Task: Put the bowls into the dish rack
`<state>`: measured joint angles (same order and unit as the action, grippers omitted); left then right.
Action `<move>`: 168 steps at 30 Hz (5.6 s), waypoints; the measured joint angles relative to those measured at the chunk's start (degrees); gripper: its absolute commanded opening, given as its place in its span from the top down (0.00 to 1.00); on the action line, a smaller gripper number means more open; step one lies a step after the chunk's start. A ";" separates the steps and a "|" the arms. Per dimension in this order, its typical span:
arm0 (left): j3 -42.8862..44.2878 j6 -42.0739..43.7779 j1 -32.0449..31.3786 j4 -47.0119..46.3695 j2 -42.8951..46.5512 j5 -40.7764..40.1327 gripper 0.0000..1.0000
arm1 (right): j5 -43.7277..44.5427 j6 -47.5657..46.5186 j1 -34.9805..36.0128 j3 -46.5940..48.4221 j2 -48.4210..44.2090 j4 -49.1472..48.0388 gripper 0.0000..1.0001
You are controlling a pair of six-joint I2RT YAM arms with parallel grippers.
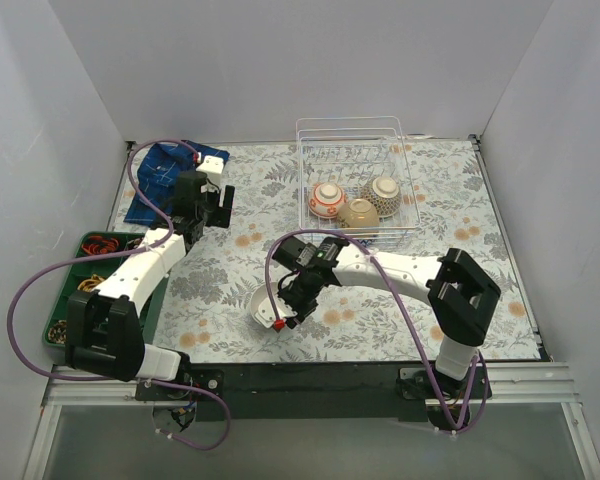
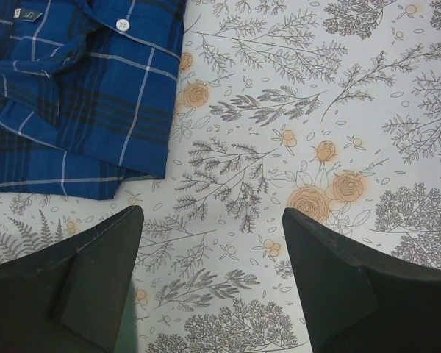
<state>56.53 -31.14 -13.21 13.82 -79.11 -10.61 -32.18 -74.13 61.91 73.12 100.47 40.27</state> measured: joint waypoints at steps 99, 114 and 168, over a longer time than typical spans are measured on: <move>30.45 20.22 -18.86 5.11 -28.17 37.00 1.00 | -54.42 115.91 -49.57 36.33 33.66 -46.84 0.99; 30.97 20.46 -19.52 5.92 -29.81 34.49 1.00 | -54.38 116.89 -48.70 36.76 33.99 -47.91 0.99; 21.20 20.24 -18.80 2.23 -18.25 28.02 1.00 | -54.49 120.48 -47.63 38.69 37.07 -46.42 0.99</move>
<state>77.73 -10.90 -32.01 16.05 -97.36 17.41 -86.67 46.35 14.28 111.81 137.53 -6.15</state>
